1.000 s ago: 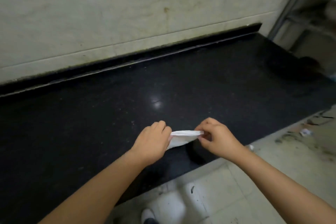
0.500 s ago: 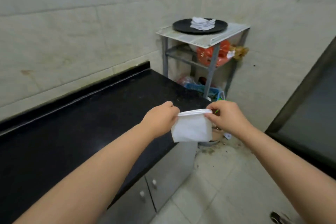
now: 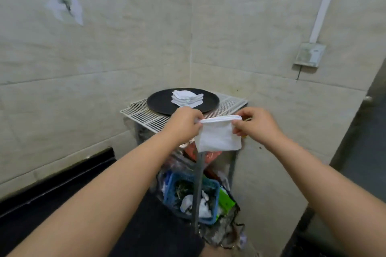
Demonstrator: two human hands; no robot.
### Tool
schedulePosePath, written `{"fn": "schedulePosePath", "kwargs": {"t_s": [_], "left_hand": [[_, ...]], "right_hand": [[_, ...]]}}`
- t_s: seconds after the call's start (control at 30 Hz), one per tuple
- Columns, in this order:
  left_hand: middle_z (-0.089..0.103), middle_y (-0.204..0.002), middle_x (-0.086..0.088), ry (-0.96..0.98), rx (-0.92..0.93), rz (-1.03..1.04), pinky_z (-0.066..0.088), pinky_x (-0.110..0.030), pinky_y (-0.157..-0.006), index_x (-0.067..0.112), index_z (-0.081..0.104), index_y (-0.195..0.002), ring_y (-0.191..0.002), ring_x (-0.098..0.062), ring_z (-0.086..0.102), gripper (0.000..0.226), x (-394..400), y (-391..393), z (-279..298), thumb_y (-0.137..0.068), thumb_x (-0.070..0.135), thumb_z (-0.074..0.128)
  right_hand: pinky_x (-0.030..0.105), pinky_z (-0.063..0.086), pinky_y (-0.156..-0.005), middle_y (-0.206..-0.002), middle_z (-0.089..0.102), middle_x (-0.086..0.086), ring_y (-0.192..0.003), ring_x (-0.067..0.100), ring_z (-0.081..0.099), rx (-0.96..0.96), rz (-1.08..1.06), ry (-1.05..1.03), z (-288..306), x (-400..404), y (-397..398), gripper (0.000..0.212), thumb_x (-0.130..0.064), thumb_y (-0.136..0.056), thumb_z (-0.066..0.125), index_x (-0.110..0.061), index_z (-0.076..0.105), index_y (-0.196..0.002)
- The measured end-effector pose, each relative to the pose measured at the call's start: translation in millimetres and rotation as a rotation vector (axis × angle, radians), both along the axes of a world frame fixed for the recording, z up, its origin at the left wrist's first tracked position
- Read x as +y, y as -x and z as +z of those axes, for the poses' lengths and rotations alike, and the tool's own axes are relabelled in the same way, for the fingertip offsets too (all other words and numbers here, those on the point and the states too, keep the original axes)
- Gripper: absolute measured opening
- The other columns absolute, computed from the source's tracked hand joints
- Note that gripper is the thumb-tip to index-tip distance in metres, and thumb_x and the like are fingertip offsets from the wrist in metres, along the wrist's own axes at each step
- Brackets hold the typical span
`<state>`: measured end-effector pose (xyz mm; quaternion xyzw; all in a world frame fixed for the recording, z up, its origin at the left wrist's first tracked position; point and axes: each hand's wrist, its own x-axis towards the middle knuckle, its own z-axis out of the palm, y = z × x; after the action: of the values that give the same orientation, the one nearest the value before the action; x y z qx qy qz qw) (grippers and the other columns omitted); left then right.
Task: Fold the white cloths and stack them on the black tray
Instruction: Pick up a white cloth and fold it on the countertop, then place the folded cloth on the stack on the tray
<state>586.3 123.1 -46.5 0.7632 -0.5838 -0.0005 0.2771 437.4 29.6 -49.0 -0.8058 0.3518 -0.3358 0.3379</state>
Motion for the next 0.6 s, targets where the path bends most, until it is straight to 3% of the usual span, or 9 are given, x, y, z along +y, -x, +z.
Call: {"fn": "schedulePosePath", "kwargs": {"t_s": [0.13,0.27,0.33,0.4,0.5,0.6], "left_hand": [[0.067,-0.112,-0.014,0.047,-0.016,0.05,0.039,-0.025,-0.083,0.006,0.067,-0.109,-0.109,-0.026,0.057,0.026,-74,-29,21,-0.088,0.005,0.052],[0.063,-0.117,-0.014,0.058,0.01,0.177,0.039,-0.026,-0.078,0.008,0.064,-0.111,-0.107,-0.028,0.057,0.025,-142,-70,27,-0.09,0.007,0.05],[0.064,-0.114,-0.017,0.089,0.02,0.253,0.043,-0.029,-0.079,0.006,0.064,-0.108,-0.106,-0.031,0.057,0.024,-175,-90,27,-0.09,0.006,0.049],[0.064,-0.111,-0.019,0.133,0.024,0.347,0.044,-0.032,-0.082,0.004,0.064,-0.106,-0.106,-0.033,0.057,0.024,-207,-112,28,-0.089,0.003,0.047],[0.061,-0.117,-0.017,0.208,-0.01,0.507,0.043,-0.033,-0.087,0.003,0.065,-0.108,-0.109,-0.033,0.055,0.027,-249,-145,28,-0.089,0.001,0.046],[0.057,-0.122,-0.016,0.247,-0.018,0.625,0.042,-0.031,-0.092,0.0,0.065,-0.11,-0.111,-0.032,0.054,0.026,-276,-171,17,-0.09,-0.001,0.048]], "right_hand": [[0.015,0.052,-0.055,-0.059,0.059,0.005,-0.049,0.01,0.058,-0.018,0.04,0.006,19,-76,-35,0.022,0.006,-0.082,0.052,-0.01,0.057,-0.068],[0.039,0.055,-0.077,-0.063,0.06,0.009,-0.068,0.026,0.062,0.01,0.117,0.002,32,-158,-84,0.032,0.005,-0.079,0.056,-0.017,0.053,-0.056],[0.045,0.052,-0.084,-0.061,0.058,0.006,-0.077,0.026,0.062,0.035,0.158,0.039,38,-197,-116,0.031,0.003,-0.078,0.058,-0.019,0.053,-0.056],[0.039,0.052,-0.08,-0.062,0.055,0.004,-0.078,0.022,0.057,0.044,0.196,0.096,42,-235,-151,0.029,0.001,-0.078,0.057,-0.019,0.052,-0.057],[0.022,0.04,-0.06,-0.068,0.056,0.005,-0.08,0.02,0.051,0.046,0.301,0.211,42,-287,-206,0.024,0.0,-0.08,0.054,-0.018,0.053,-0.064],[0.03,0.035,-0.067,-0.102,0.063,0.02,-0.092,0.029,0.056,0.094,0.437,0.289,27,-327,-259,0.017,0.002,-0.081,0.05,-0.008,0.061,-0.09]]}}
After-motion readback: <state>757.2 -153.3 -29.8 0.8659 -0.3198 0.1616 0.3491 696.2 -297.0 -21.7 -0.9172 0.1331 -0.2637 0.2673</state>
